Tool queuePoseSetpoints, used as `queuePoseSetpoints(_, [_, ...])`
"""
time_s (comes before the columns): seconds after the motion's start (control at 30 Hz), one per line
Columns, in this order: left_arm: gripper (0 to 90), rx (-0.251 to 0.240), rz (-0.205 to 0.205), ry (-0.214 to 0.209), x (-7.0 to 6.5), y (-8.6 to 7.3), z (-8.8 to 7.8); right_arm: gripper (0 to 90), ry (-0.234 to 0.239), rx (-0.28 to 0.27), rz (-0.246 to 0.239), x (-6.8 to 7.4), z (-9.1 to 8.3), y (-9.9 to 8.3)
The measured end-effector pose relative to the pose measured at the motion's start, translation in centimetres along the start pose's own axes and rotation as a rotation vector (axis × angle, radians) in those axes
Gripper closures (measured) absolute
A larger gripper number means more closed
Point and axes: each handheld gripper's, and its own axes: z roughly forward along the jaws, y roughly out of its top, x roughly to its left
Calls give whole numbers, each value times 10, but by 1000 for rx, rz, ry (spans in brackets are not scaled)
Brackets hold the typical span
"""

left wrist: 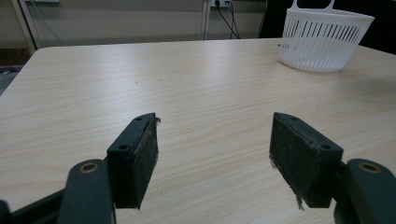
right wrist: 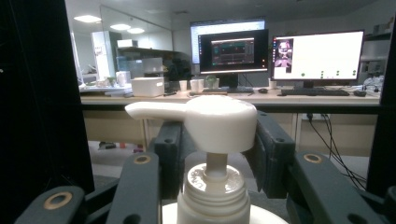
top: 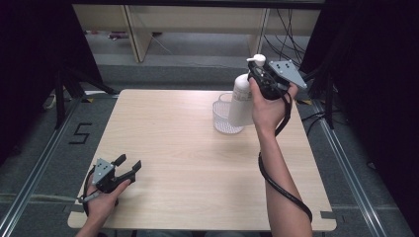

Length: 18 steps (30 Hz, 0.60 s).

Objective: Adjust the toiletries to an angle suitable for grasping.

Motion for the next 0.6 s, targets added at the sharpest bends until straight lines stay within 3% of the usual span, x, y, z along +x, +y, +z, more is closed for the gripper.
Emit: queuePoseSetpoints(0.6, [318,-11,-8,4,0,-1,-1,601,5,-1,1,5,14,6])
